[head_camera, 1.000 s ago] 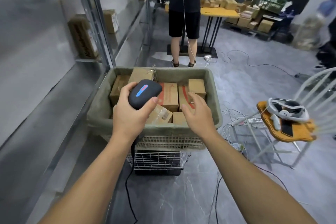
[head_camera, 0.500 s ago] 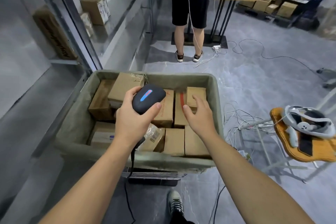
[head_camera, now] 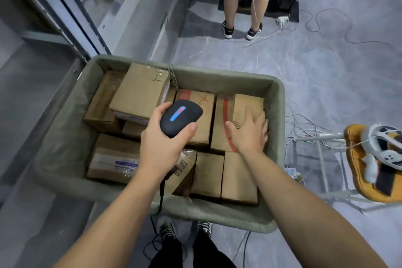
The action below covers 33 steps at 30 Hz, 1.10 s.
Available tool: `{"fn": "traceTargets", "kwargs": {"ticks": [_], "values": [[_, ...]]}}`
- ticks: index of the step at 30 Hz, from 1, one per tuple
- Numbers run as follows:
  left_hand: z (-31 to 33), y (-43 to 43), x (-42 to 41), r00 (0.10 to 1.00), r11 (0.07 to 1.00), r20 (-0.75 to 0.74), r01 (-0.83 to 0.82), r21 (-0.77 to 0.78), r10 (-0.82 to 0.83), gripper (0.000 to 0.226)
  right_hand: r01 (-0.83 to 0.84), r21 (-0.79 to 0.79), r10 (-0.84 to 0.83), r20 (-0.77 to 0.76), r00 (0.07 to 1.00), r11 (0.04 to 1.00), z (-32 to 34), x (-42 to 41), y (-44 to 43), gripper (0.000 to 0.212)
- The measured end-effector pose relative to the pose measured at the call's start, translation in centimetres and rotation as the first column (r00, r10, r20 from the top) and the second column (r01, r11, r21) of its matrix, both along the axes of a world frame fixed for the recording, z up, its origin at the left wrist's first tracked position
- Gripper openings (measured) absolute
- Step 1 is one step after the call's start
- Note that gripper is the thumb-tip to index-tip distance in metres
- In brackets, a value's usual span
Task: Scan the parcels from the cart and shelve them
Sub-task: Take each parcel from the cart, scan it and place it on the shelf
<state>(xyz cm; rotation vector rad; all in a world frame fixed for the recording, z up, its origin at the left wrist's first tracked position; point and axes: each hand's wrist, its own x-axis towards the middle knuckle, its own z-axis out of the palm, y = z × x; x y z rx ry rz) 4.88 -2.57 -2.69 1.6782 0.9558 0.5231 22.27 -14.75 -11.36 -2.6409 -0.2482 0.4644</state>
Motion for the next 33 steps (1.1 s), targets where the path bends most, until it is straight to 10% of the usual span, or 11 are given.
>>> {"fn": "traceTargets", "kwargs": {"ticks": [7,12,19,33], "values": [[-1.0,1.2,0.1,1.000,0.998,-0.025,-0.001,-0.070,-0.001,0.071,0.055,-0.048,-0.055,0.000,0.998,0.997,-1.0,0.8,0.4,0.070],[-0.5,2.1,-0.1,1.000,0.998,-0.010,-0.028,-0.058,0.027,0.062,0.117,0.204,-0.110,-0.045,0.993,0.972,0.3,0.0,-0.2,0.067],[0.7,2.9,-2.0,0.994,0.994,0.029,-0.108,-0.035,0.109,0.055,0.023,0.508,0.069,-0.160,0.985,0.861,2.2,-3.7,1.0,0.068],[0.8,4.0,-6.1,0.974,0.974,0.000,-0.226,-0.026,0.226,0.063,0.045,0.609,0.249,-0.390,0.886,0.792,0.9,-5.9,4.1,0.064]]}}
